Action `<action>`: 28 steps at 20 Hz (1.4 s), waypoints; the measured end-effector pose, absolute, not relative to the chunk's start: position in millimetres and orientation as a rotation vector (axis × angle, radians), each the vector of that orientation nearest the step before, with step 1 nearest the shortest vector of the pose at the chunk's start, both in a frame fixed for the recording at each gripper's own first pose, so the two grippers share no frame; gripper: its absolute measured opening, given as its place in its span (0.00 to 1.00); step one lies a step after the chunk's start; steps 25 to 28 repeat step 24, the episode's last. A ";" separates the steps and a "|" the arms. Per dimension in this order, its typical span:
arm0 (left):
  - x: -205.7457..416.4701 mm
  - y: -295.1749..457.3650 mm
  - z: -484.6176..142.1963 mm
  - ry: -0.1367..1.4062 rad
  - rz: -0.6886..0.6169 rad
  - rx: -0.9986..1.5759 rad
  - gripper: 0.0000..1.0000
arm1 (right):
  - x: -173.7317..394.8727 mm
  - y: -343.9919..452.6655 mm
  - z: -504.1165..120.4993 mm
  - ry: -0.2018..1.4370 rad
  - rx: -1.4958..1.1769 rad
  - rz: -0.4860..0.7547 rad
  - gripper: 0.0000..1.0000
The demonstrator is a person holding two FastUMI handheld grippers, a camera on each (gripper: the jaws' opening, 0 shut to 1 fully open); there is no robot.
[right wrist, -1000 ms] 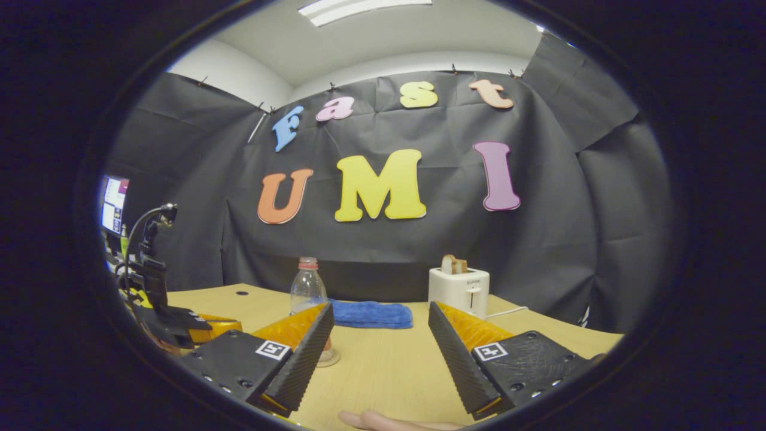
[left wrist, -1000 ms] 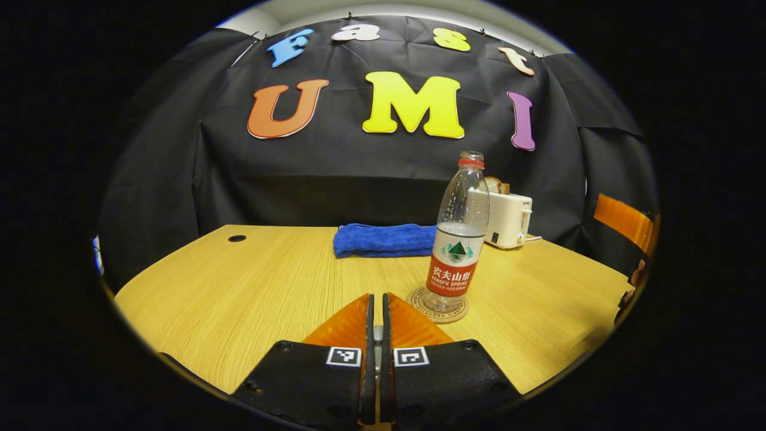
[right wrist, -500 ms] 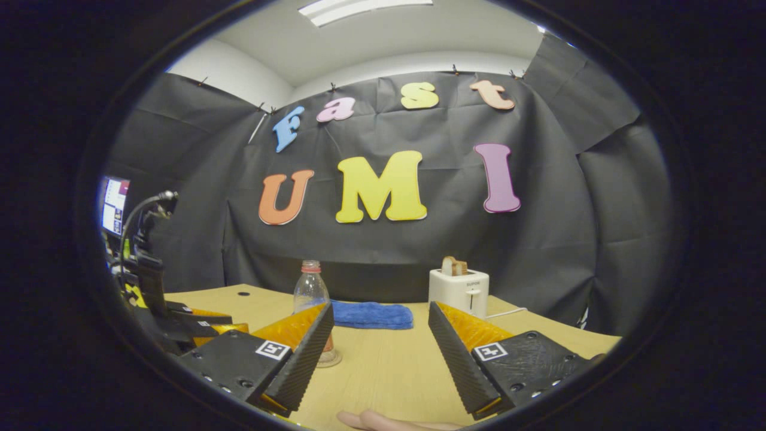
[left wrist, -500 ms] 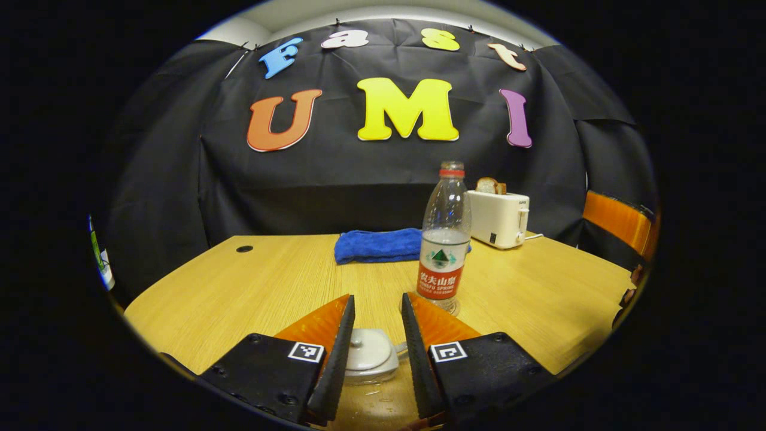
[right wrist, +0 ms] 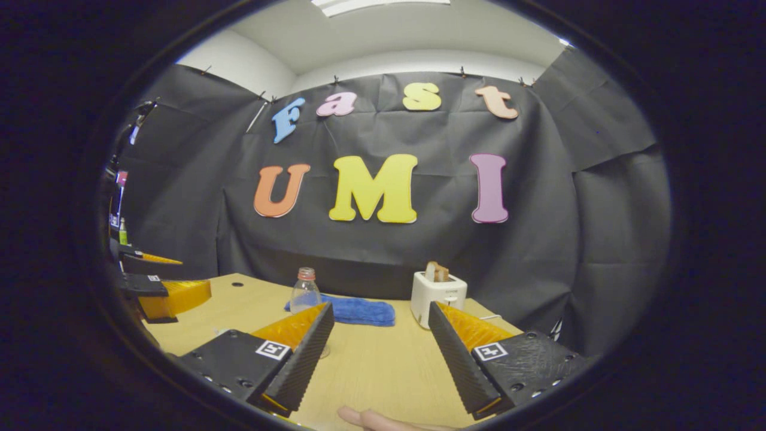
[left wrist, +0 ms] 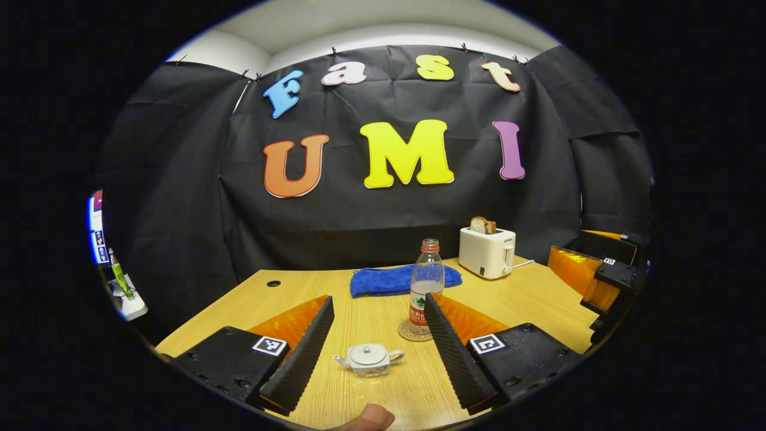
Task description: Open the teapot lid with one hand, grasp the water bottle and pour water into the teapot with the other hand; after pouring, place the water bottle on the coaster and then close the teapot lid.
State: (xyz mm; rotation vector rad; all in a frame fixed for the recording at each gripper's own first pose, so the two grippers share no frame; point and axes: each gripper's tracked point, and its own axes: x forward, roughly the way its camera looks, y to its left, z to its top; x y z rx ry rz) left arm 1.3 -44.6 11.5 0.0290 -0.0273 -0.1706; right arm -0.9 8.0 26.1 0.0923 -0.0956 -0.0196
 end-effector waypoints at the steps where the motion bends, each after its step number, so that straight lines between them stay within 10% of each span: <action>1: -3.9 -39.0 17.4 -0.036 -0.152 0.026 0.95 | -8.6 3.7 30.1 -0.091 0.090 -0.045 0.95; 28: -22.7 -23.6 14.4 -0.010 -0.157 0.006 0.95 | -40.4 19.5 28.4 -0.026 0.028 -0.056 0.95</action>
